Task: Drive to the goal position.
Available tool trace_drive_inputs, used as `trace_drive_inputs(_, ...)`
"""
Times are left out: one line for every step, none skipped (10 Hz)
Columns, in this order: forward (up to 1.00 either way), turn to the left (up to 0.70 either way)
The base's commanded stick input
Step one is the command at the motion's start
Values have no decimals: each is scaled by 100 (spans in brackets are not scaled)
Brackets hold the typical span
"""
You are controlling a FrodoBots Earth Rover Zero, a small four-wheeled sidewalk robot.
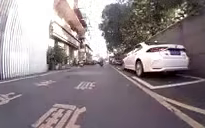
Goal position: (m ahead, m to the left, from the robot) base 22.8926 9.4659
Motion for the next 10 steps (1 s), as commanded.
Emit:
trace_drive_inputs(45, 0)
trace_drive_inputs(45, 0)
trace_drive_inputs(45, 0)
trace_drive_inputs(45, 0)
trace_drive_inputs(45, 0)
trace_drive_inputs(45, 0)
trace_drive_inputs(45, 0)
trace_drive_inputs(45, 0)
trace_drive_inputs(45, 0)
trace_drive_inputs(45, 0)
